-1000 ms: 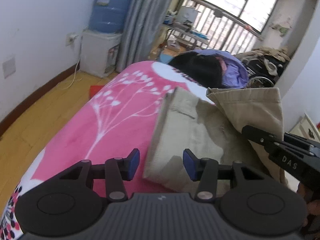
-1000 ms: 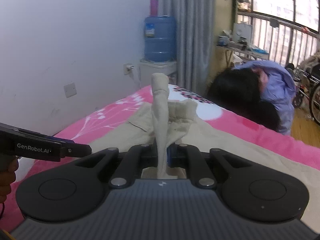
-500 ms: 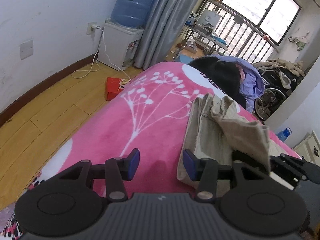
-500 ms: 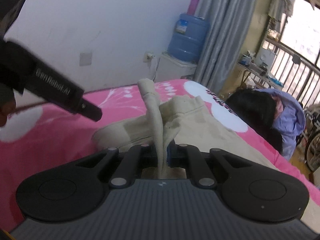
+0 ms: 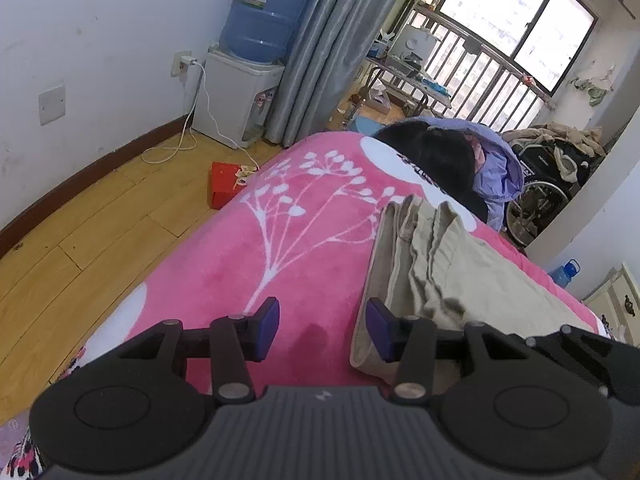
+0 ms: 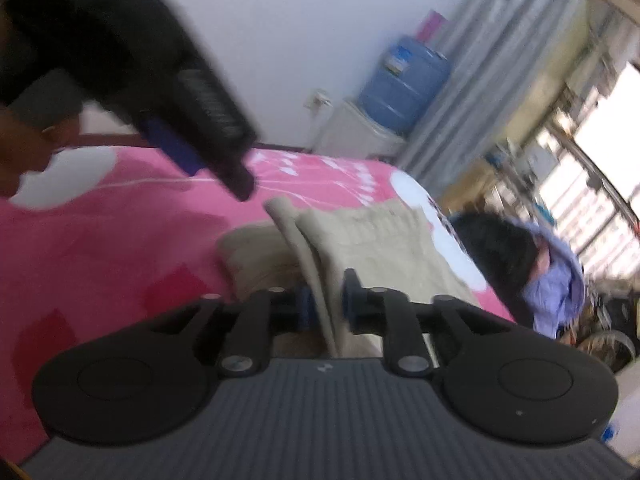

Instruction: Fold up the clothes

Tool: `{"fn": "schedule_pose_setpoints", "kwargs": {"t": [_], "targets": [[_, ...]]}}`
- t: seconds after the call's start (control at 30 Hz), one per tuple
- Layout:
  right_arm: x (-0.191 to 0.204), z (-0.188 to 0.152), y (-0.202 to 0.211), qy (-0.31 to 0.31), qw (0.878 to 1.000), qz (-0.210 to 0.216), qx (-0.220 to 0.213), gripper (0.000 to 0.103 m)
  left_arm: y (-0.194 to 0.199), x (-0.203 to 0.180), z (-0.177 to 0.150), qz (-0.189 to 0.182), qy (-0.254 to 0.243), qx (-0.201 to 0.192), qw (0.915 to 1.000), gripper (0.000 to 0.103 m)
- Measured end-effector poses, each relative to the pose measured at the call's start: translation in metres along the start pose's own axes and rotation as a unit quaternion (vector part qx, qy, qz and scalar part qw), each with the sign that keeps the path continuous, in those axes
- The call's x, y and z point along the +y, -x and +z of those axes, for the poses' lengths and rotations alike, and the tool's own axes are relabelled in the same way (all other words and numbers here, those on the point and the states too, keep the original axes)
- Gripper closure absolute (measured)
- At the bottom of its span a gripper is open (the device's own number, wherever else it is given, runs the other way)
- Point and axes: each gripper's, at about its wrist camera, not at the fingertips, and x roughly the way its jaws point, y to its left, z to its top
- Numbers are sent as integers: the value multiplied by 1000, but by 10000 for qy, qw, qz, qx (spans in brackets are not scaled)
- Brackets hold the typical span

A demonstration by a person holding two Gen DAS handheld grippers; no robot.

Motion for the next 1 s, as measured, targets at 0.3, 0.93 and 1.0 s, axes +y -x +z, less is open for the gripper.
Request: {"fn": "schedule_pose_setpoints", "kwargs": {"t": [0.3,0.93,1.0], "targets": [[9,-9,36,-194,9868,1561,-373,51,10,-17,9,-486,-302,-222,9981,54],[-145,-104,69,-3742,9233,858,66,52,-108,-127,49,-649,-2209,221,9729,54],[-148,-115,72,-3903,9172,785,148,52,-115,-125,52,-622,-2059,273,9762,57]]}}
